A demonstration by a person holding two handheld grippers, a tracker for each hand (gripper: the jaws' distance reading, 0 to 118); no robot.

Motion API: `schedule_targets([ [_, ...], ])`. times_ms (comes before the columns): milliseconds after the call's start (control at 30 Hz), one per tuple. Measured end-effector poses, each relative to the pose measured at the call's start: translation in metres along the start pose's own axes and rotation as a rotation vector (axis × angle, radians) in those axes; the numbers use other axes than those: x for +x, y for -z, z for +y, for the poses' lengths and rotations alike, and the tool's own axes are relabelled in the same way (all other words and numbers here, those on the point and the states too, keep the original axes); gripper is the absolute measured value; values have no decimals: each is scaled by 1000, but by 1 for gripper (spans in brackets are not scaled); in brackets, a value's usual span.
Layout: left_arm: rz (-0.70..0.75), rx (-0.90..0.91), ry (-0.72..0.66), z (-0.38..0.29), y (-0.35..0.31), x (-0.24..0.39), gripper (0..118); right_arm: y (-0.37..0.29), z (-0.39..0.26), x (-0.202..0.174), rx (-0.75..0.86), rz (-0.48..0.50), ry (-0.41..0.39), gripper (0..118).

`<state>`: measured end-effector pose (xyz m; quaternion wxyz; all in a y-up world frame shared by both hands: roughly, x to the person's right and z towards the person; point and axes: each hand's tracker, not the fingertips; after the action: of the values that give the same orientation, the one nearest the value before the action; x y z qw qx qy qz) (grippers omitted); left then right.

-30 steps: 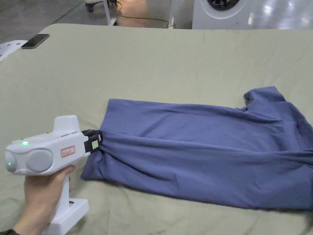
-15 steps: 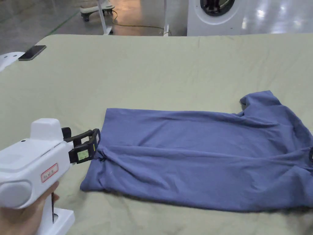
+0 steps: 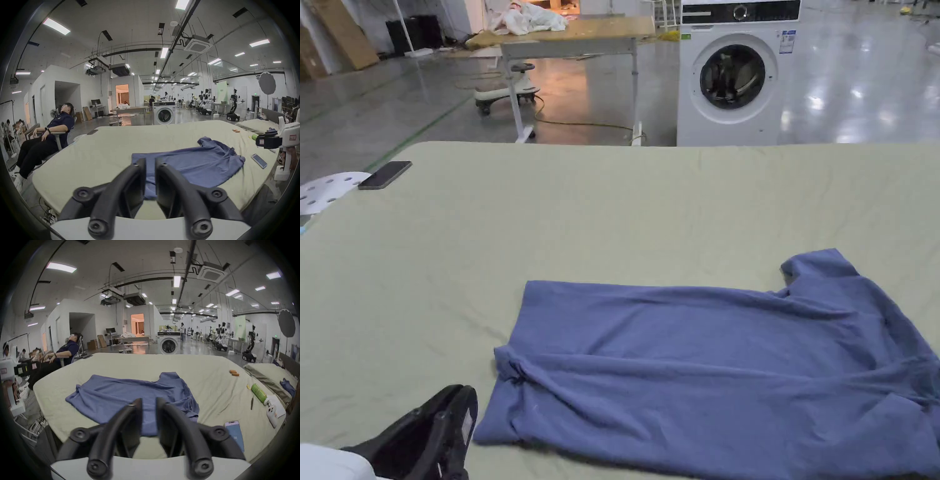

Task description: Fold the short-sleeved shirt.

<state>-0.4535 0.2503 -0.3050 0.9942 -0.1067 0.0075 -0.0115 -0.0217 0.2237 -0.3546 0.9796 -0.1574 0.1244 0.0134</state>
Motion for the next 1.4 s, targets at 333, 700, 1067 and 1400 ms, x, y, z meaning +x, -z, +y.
schedule_targets([
  [333,26,-12,-30,-8,-7,1,0,-11,-14,-1,14,11,62,0],
  [700,72,-431,-55,-86,146,-46,72,-12,-30,12,-66,11,128,0],
  [1067,34,-610,-95,-115,229,-72,37,-28,-49,37,-149,-97,122,0],
  [1400,5,-691,64,-116,238,-48,3,82,-50,78,-279,-154,231,70],
])
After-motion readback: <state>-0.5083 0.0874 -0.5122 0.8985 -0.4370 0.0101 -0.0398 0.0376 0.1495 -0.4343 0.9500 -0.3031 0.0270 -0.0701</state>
